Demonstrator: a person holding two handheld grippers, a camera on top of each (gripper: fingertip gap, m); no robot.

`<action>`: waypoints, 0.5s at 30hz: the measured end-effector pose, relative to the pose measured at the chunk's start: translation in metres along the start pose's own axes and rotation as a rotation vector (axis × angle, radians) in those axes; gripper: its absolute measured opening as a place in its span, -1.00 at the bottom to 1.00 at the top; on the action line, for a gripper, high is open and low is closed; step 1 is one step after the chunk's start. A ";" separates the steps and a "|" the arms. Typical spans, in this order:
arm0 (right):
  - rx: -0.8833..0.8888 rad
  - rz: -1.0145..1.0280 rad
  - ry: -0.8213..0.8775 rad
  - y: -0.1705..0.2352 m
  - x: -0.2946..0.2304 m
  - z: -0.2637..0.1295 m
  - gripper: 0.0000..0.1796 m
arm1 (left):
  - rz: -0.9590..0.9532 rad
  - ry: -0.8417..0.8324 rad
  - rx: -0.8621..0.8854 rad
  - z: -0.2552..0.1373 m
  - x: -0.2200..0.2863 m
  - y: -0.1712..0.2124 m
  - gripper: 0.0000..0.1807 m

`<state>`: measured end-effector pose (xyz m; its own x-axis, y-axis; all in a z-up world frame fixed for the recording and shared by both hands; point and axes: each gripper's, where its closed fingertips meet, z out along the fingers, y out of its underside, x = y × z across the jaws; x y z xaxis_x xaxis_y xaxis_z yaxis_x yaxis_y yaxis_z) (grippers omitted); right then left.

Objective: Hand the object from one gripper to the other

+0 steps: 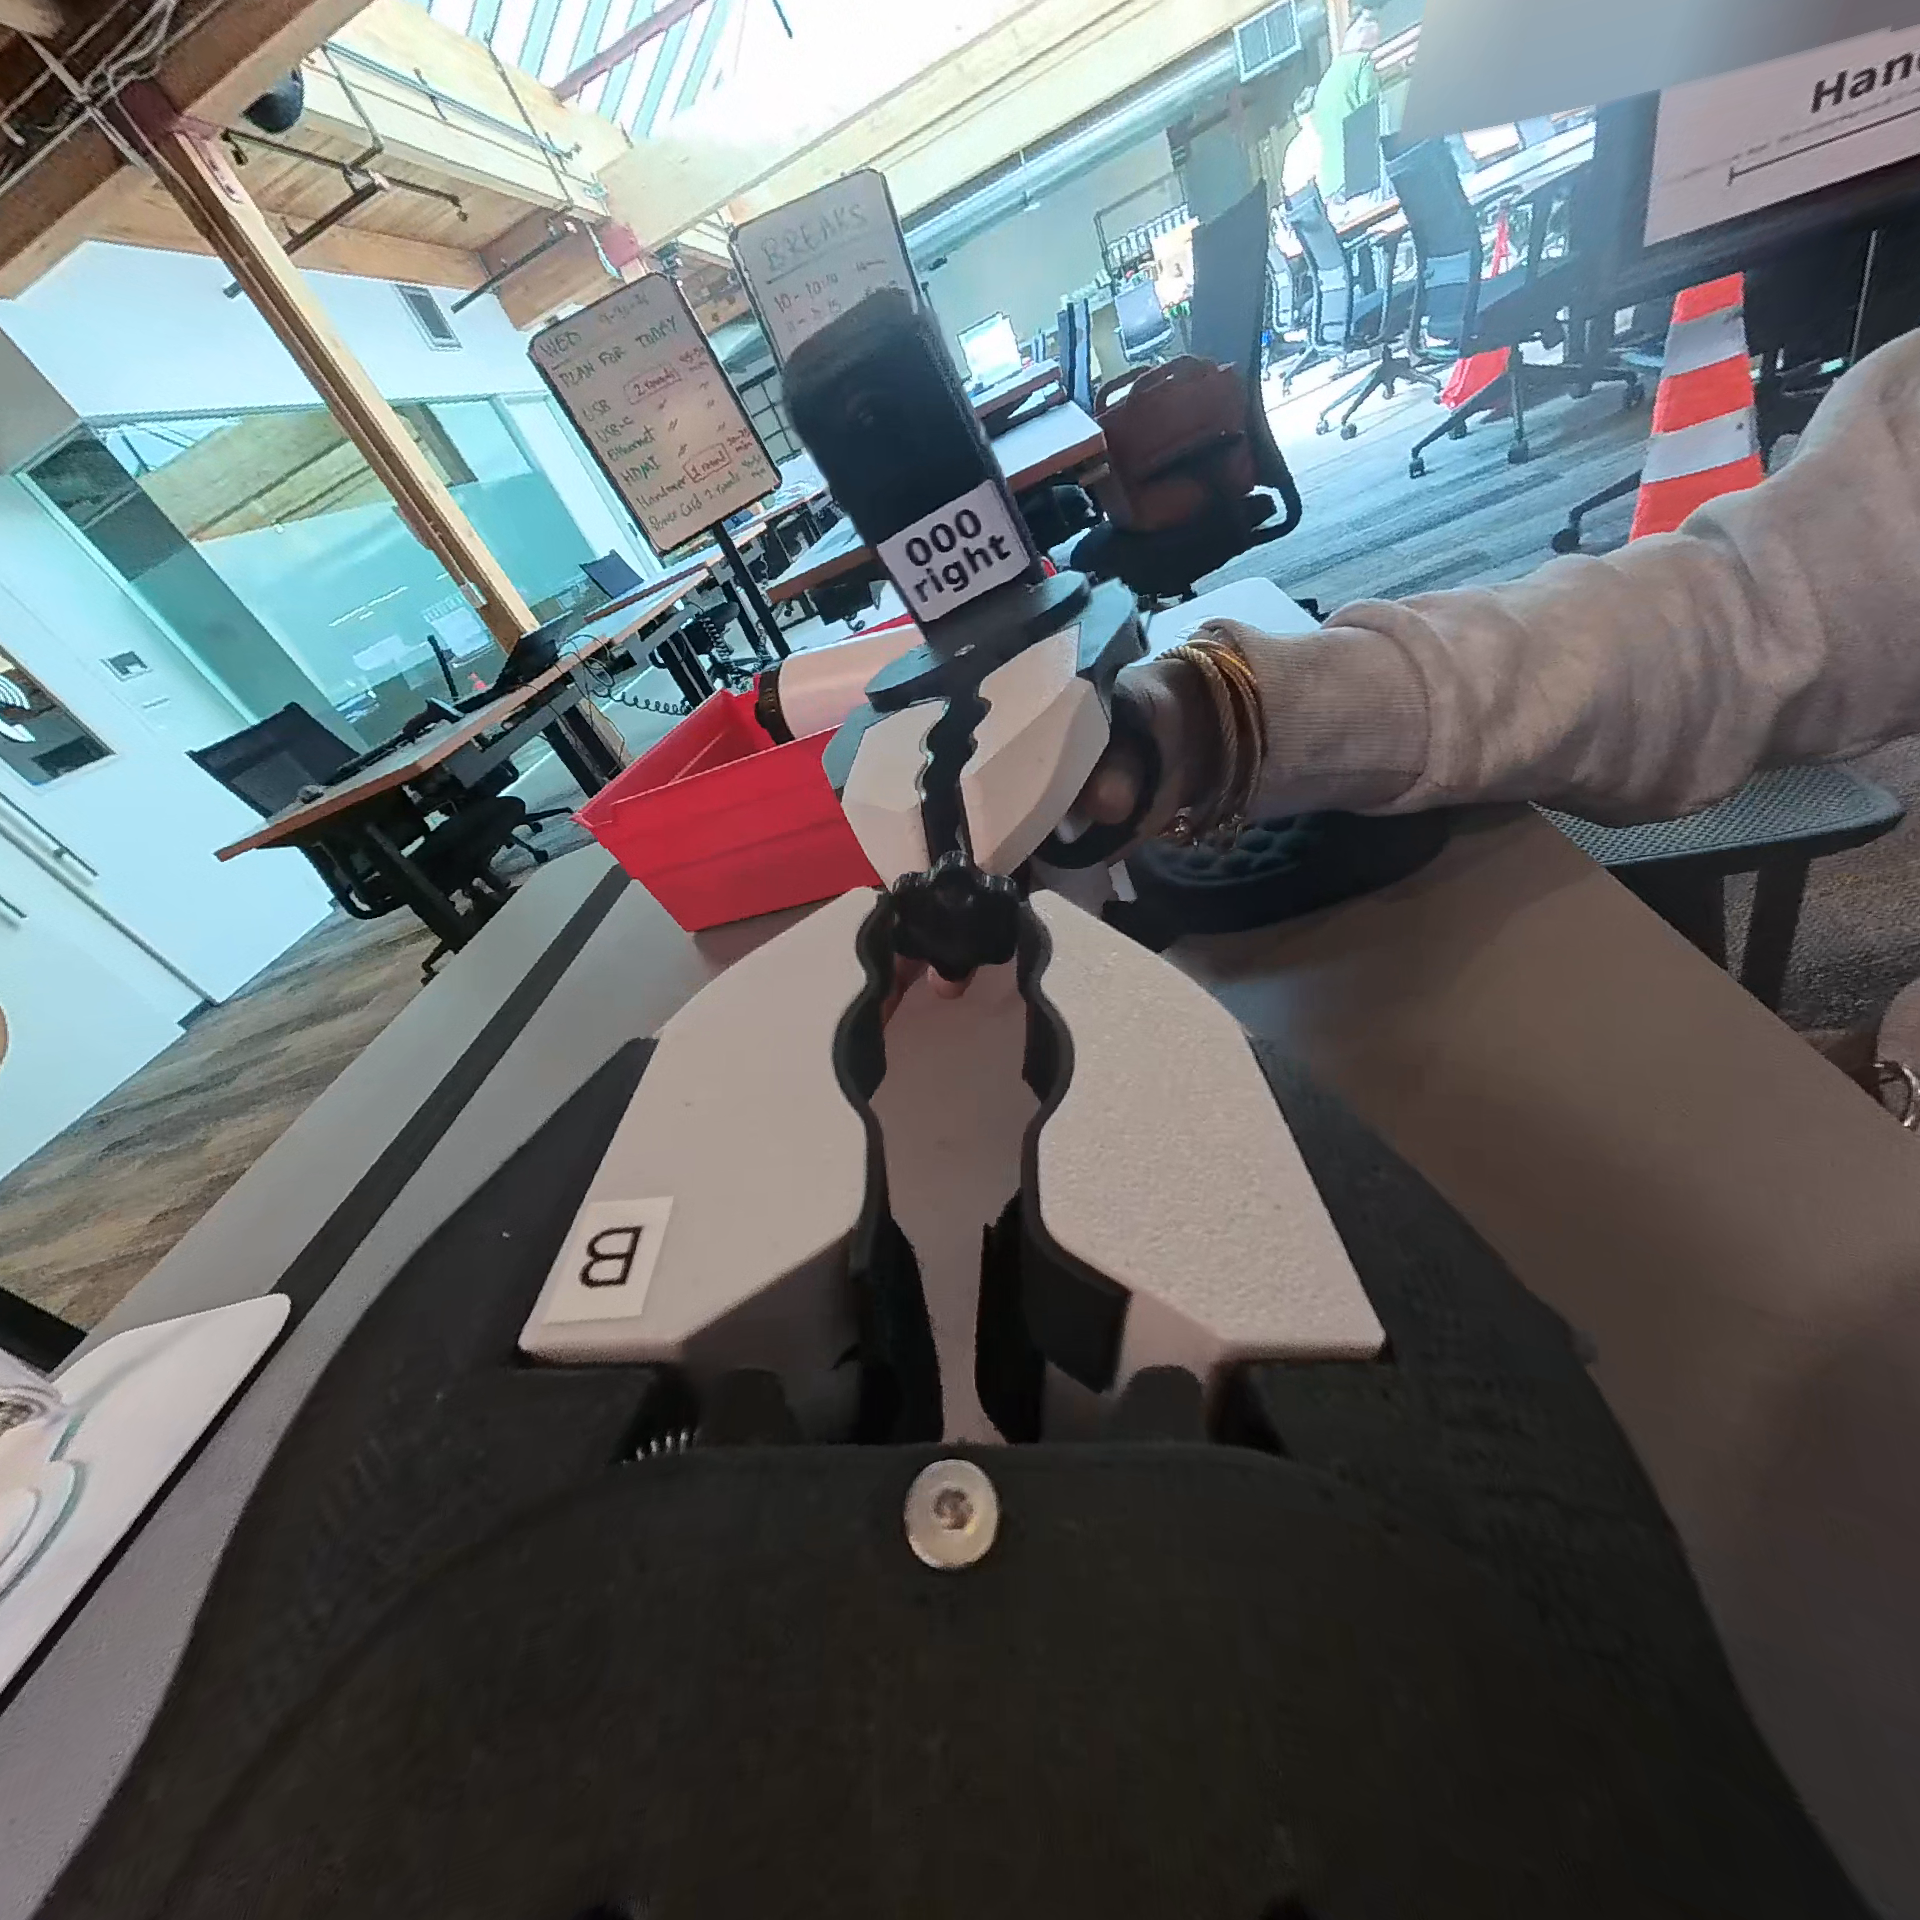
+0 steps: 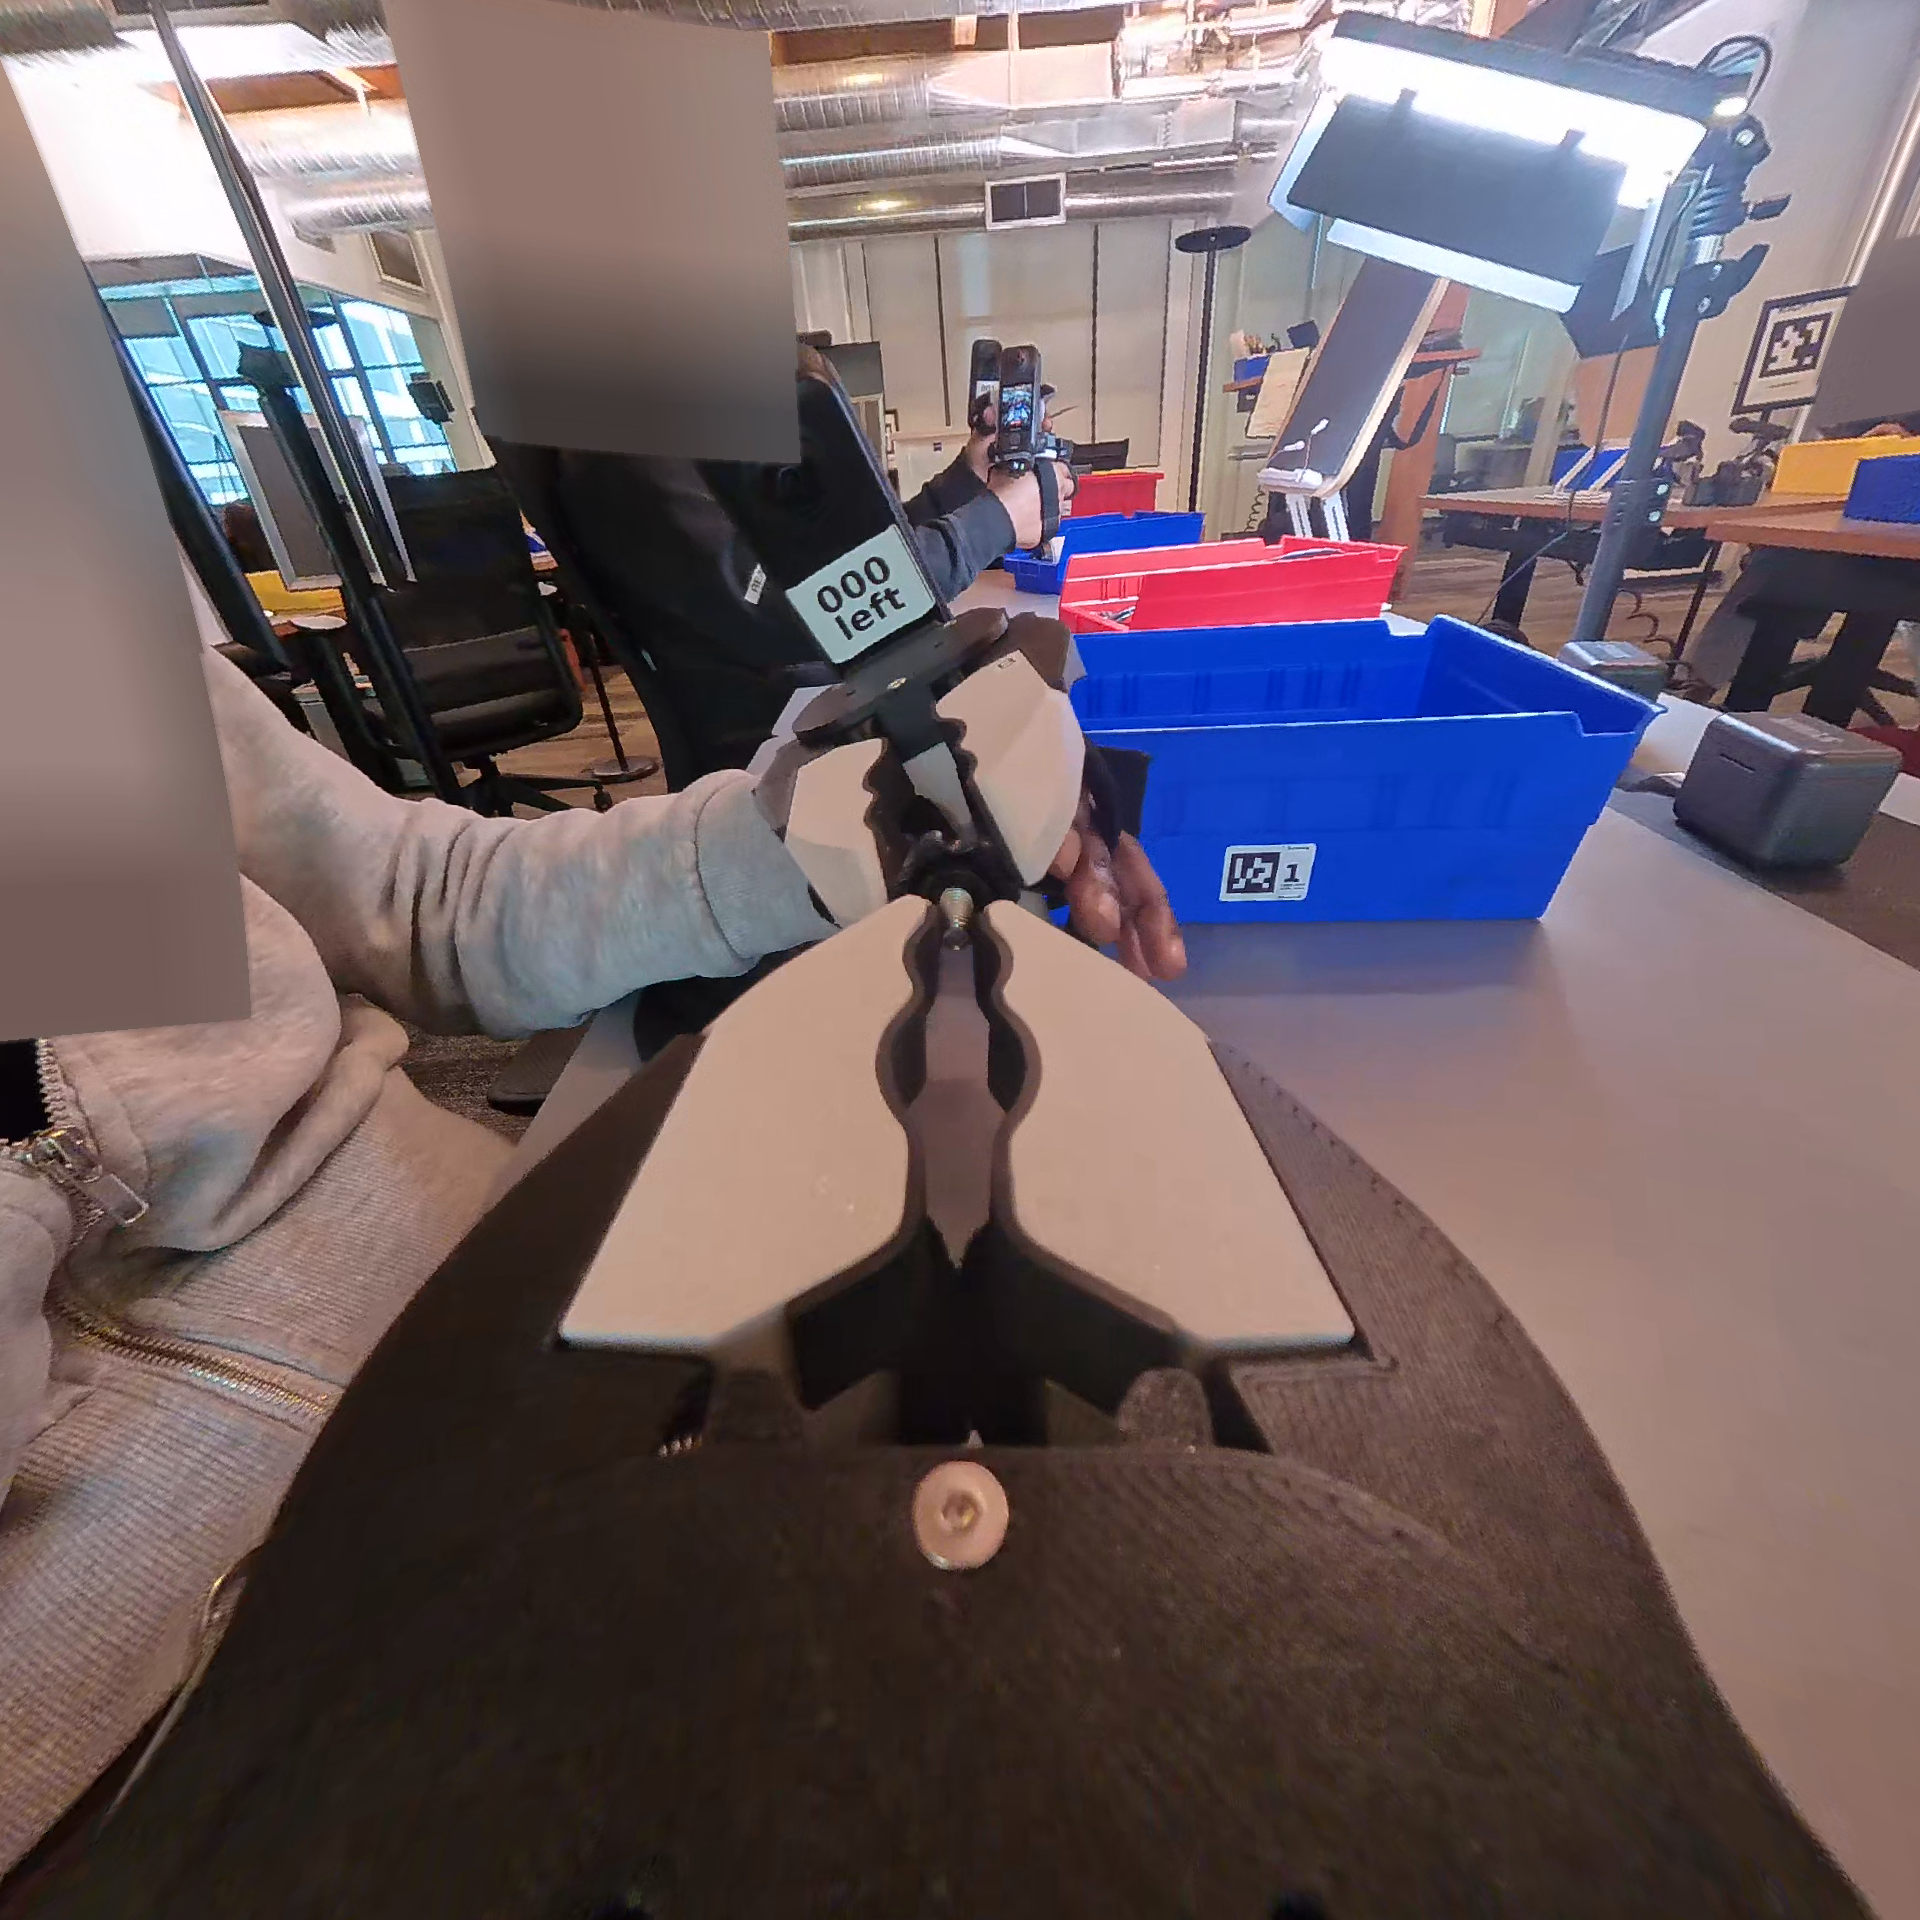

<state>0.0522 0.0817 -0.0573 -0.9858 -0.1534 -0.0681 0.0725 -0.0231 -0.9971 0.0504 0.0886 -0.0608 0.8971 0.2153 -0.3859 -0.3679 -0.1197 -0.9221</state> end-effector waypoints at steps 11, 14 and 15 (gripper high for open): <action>-0.105 -0.934 0.213 0.004 -0.007 0.006 -0.67 | -0.673 0.152 0.082 -0.010 -0.006 0.000 -0.76; -0.111 -0.988 0.241 0.002 -0.006 0.006 -0.73 | -0.764 0.190 0.102 -0.013 -0.006 -0.002 -0.76; -0.109 -0.990 0.245 0.002 -0.005 0.006 -0.76 | -0.753 0.194 0.096 -0.013 -0.005 -0.002 -0.76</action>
<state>0.0586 0.0770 -0.0586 -0.6007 0.0916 0.7942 -0.7925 0.0621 -0.6066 0.0499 0.0753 -0.0569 0.9371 0.0308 0.3478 0.3446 0.0779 -0.9355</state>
